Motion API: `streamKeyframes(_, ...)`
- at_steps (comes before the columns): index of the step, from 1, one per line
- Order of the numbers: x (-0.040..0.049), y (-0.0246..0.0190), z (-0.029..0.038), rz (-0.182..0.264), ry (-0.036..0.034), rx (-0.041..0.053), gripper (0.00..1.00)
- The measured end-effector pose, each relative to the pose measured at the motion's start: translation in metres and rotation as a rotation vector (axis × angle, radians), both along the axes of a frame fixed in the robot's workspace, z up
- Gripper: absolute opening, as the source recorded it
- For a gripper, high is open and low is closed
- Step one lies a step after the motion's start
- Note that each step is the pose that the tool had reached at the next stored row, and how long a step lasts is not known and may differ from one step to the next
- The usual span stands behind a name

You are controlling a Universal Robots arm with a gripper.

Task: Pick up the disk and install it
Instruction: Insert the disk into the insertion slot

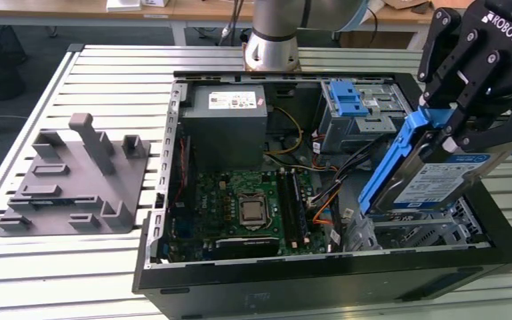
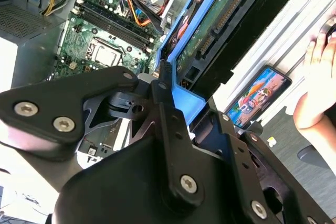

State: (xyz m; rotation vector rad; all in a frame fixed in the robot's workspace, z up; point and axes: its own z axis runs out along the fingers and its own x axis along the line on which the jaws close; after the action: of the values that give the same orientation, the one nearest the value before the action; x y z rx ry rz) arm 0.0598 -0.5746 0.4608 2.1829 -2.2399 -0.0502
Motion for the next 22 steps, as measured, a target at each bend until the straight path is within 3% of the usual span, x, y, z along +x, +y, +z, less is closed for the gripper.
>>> streamKeyframes(22, 0.0175, 0.0002, -0.012, 0.0, 0.0, 0.0003, 0.36)
